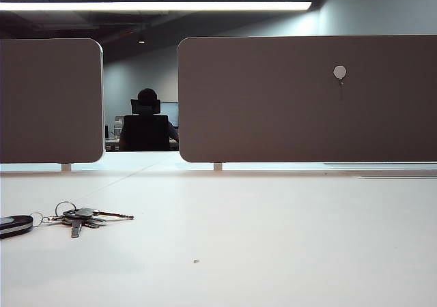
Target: Hang the bunch of keys on the hook.
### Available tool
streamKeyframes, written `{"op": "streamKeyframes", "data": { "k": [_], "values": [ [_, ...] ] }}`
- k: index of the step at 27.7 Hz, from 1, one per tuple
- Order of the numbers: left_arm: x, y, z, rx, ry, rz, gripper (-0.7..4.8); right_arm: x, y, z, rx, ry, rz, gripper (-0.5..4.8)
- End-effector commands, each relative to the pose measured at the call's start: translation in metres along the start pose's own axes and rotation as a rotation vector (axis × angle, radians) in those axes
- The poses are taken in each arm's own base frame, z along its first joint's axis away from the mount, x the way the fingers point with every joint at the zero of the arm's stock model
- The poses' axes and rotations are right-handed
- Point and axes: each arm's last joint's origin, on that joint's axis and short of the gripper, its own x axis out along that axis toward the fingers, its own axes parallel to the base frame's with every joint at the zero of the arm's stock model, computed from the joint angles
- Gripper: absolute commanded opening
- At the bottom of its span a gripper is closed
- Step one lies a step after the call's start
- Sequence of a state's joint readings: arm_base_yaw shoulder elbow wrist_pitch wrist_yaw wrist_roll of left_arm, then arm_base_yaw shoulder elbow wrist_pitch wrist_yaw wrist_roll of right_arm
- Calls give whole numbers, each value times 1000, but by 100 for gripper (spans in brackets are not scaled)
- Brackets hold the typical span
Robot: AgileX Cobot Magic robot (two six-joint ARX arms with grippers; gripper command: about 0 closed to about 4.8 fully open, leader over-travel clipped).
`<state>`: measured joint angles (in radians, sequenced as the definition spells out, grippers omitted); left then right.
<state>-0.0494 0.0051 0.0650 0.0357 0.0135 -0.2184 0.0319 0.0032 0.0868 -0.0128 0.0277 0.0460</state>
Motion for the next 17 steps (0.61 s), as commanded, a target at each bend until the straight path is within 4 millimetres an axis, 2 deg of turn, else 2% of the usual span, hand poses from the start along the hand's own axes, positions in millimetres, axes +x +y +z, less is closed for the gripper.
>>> {"op": "streamKeyframes", "data": {
  "k": [1,5,9,13,17],
  "values": [
    [-4,-9,22,-15,-53,-147,479,-5,3,25,6,-75,54,479],
    [-10,-17,49,-4,-100,-238,479,-9,9,54,-13,-138,223,479],
    [-8,-24,72,0,-72,-307,479,-1,15,75,-17,-108,391,479],
    [6,-29,85,-18,55,-325,479,18,25,92,-10,-71,497,479],
    [19,-31,93,-17,218,-326,479,43,47,100,-86,4,637,479]
  ]
}}
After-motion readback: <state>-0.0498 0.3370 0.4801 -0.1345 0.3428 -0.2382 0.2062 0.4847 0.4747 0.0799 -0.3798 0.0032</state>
